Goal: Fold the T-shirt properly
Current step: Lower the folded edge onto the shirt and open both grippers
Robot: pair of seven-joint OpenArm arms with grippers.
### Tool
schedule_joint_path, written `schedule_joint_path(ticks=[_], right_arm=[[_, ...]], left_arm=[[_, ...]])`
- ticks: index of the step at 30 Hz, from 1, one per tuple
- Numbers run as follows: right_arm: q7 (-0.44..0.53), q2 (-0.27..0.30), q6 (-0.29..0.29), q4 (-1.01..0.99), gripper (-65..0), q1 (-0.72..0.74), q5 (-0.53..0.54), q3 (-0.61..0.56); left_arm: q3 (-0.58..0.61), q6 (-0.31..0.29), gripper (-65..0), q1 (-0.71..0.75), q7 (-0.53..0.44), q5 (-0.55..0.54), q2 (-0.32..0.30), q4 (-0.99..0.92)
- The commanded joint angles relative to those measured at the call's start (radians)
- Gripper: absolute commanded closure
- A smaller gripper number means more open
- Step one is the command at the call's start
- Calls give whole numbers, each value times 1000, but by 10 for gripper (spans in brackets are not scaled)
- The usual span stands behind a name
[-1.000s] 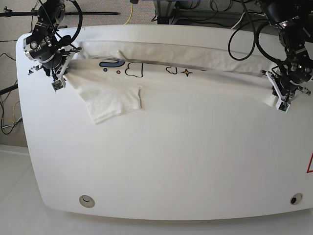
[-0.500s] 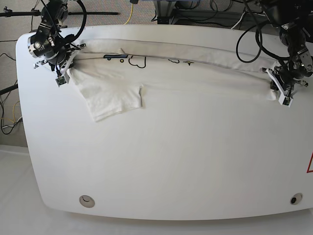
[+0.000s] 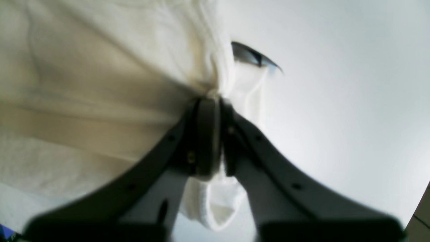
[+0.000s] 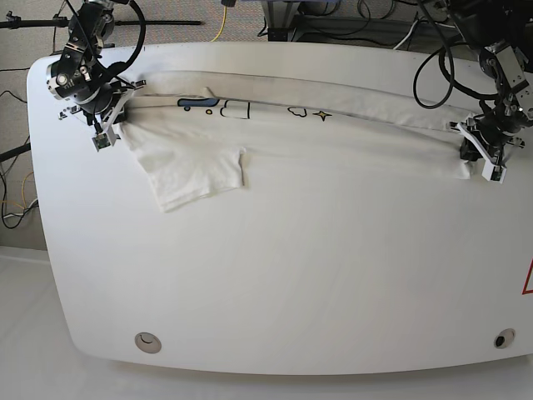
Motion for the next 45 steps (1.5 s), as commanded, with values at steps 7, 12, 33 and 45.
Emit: schedule_joint_path(ticks=[7, 12, 33, 45], right_arm=[[-33, 11, -5, 16, -364, -11, -27, 46], [-33, 8, -5, 41, -372, -10, -27, 93], [-193, 43, -5, 165, -373, 207, -21, 90], [-265, 46, -5, 167, -373, 251, -24, 27]], left_arm=[[-74, 14, -524, -13, 111, 96, -1, -20], [-88, 14, -488, -14, 112, 95, -36, -19], [-88, 14, -484, -106, 266, 95, -59, 231], [-88, 14, -485, -125, 287, 95, -36, 290]])
